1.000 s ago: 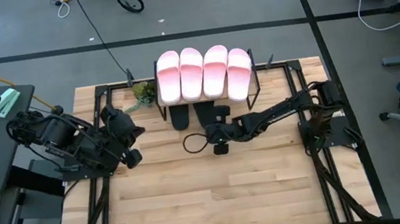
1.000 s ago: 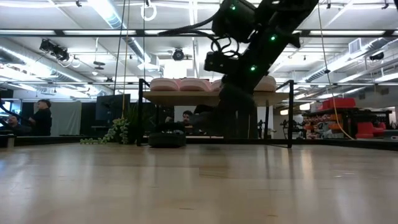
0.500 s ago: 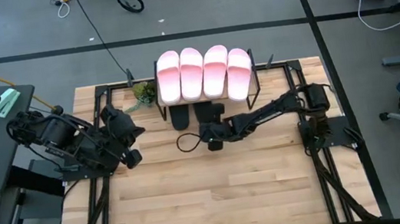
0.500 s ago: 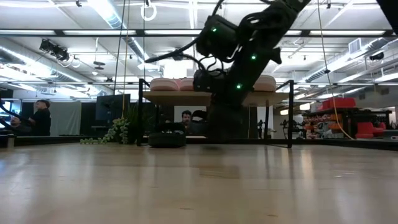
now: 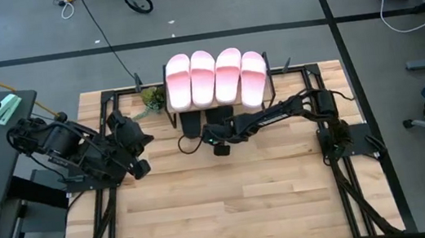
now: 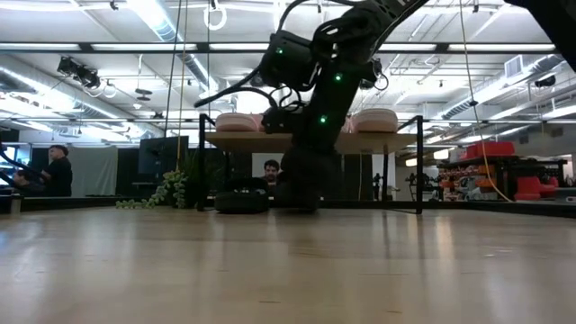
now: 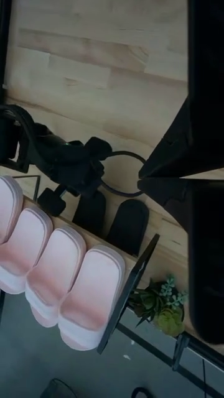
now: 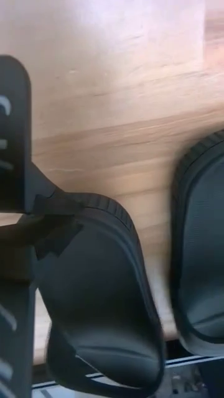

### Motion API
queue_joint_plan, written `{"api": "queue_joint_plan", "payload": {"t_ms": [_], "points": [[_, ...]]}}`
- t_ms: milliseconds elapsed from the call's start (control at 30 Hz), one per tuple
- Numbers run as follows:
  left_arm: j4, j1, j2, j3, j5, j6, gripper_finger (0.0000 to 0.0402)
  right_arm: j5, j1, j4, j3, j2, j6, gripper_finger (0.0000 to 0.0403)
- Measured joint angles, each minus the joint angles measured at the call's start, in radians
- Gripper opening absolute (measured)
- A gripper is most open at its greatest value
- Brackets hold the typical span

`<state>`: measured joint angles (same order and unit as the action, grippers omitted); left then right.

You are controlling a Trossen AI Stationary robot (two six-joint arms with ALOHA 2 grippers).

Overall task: Pick and place slides into the shelf
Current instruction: Put the black slide under the shelf, then return to Home Position

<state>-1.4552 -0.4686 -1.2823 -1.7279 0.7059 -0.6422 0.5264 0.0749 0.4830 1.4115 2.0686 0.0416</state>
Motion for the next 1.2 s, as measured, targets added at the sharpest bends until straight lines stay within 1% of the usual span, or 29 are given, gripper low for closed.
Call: {"api": "queue_joint_plan", "payload": {"t_ms": [200, 333, 400, 500, 733, 867, 933, 1033, 1200], "points": [[-0.001, 0.0, 0.0, 0.0, 0.0, 0.0, 0.0006, -0.01, 0.001, 0.002, -0.001, 0.0, 0.007, 0.0007], [-0.001, 0.0, 0.0, 0.0, 0.0, 0.0, 0.002, -0.013, 0.001, 0.0, -0.001, 0.0, 0.005, 0.0007], [-0.001, 0.0, 0.0, 0.0, 0.0, -0.001, 0.0026, -0.039, 0.002, 0.0, -0.001, 0.0, 0.009, 0.001], [-0.001, 0.0, 0.0, 0.0, 0.0, -0.001, 0.0028, -0.07, 0.005, -0.001, -0.001, 0.0, 0.008, 0.0029], [-0.001, 0.0, 0.0, 0.0, 0.0, -0.001, 0.0011, -0.078, 0.005, -0.021, -0.001, 0.0, -0.016, 0.0091], [-0.001, 0.0, 0.0, 0.0, 0.0, -0.001, 0.0007, -0.08, 0.005, -0.036, -0.001, 0.0, -0.027, 0.0115], [0.0, 0.0, 0.0, 0.0, 0.0, -0.001, 0.001, -0.08, -0.001, -0.036, -0.001, 0.0, -0.033, 0.0124], [0.0, 0.0, 0.0, 0.0, 0.0, -0.001, 0.0019, -0.08, -0.021, -0.036, -0.001, 0.0, -0.088, 0.013], [-0.001, 0.0, 0.0, 0.0, 0.0, -0.002, 0.0022, -0.086, -0.103, -0.005, -0.002, -0.008, -0.136, 0.0128]]}}
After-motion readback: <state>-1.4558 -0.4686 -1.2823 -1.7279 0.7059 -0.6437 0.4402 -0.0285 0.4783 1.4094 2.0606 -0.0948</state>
